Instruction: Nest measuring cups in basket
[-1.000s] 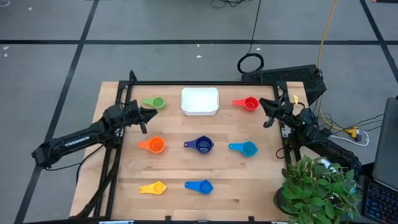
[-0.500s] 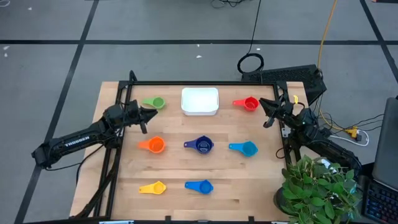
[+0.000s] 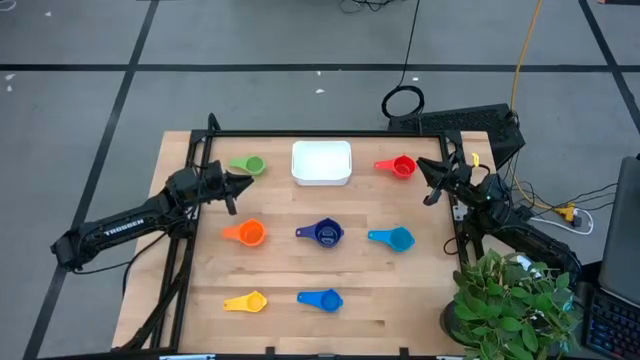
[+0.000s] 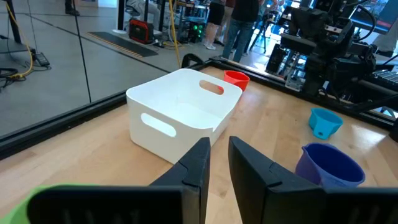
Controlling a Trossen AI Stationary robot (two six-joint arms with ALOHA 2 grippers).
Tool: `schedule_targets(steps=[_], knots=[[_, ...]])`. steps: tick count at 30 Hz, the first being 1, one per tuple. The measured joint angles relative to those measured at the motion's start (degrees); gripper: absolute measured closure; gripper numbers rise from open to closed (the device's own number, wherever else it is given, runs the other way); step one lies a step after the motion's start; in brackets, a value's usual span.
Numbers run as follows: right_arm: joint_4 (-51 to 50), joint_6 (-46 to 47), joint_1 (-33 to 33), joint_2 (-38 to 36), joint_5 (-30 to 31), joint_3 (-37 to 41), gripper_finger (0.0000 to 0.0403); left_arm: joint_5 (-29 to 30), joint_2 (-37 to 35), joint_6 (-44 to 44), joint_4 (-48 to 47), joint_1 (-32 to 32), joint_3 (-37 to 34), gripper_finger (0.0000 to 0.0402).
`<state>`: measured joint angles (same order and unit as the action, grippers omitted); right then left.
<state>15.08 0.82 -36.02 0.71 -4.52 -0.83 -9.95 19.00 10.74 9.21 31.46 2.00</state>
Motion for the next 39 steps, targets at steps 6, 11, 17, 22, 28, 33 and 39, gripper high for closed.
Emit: schedule_targets(steps=[6, 11, 17, 22, 28, 33, 39], knots=[[0.0, 0.0, 0.0, 0.0, 0.0, 0.0, 0.0369, 0.0, 0.0, 0.0, 0.0, 0.0, 0.0, 0.0341], [0.0, 0.0, 0.0, 0.0, 0.0, 0.0, 0.0369, 0.0, 0.0, 0.0, 0.0, 0.0, 0.0, 0.0341], [0.0, 0.0, 0.0, 0.0, 0.0, 0.0, 0.0369, 0.0, 0.0, 0.0, 0.1, 0.0, 0.0, 0.0341], [0.0, 0.0, 0.0, 0.0, 0.0, 0.0, 0.0369, 0.0, 0.0, 0.0, 0.1, 0.0, 0.0, 0.0341], [0.0, 0.0, 0.0, 0.0, 0.0, 0.0, 0.0369, -3.3, 0.0, 4.1, -1.9, 0.0, 0.0, 0.0341], [0.0, 0.0, 0.0, 0.0, 0.0, 0.0, 0.0369, 3.0, 0.2, 3.2, -1.7, 0.0, 0.0, 0.0341], [0.0, 0.0, 0.0, 0.0, 0.0, 0.0, 0.0369, -0.9, 0.3, 3.9, -3.4, -0.1, 3.5, 0.0341]])
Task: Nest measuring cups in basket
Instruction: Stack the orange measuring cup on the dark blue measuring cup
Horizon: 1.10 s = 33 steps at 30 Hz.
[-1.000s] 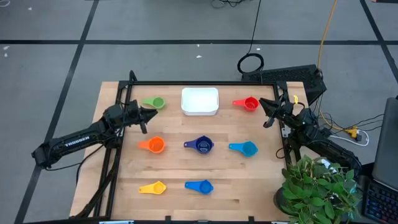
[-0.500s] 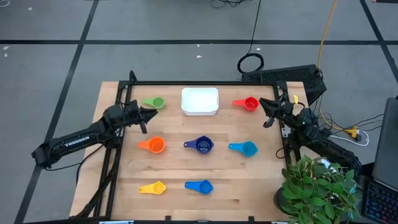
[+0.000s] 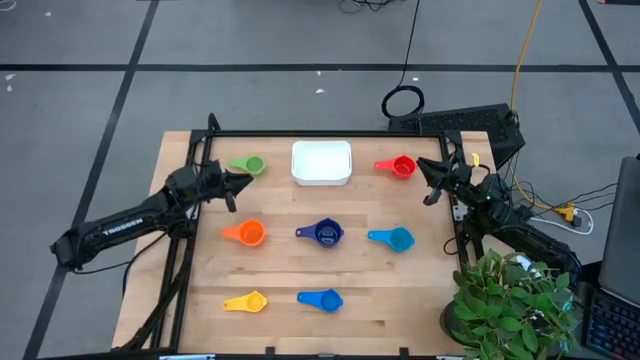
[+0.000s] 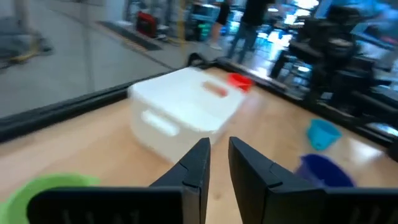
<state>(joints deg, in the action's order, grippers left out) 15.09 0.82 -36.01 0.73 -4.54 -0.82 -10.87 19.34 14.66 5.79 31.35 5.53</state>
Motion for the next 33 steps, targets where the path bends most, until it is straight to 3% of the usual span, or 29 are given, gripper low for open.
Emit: schedule_targets(steps=[3, 12, 19, 23, 29, 33], knots=[[0.0, 0.0, 0.0, 0.0, 0.0, 0.0, 0.0369, -1.0, 1.6, -1.1, -6.6, -0.7, 6.1, 0.0341], [0.0, 0.0, 0.0, 0.0, 0.0, 0.0, 0.0369, 3.7, 12.4, -10.3, -30.7, -5.1, 29.4, 0.0341], [0.0, 0.0, 0.0, 0.0, 0.0, 0.0, 0.0369, 4.8, 21.6, -14.6, -49.8, -7.3, 36.2, 0.0328], [0.0, 0.0, 0.0, 0.0, 0.0, 0.0, 0.0369, 5.5, 25.5, -14.2, -52.4, -8.8, 36.1, 0.0276], [-0.1, 0.0, 0.0, 0.0, 0.0, 0.0, 0.0369, 5.4, 31.2, -12.7, -52.6, -11.5, 36.3, 0.0161], [0.0, 0.0, 0.0, 0.0, 0.0, 0.0, 0.0369, 6.6, 36.2, -11.2, -53.0, -13.4, 40.6, 0.0108]])
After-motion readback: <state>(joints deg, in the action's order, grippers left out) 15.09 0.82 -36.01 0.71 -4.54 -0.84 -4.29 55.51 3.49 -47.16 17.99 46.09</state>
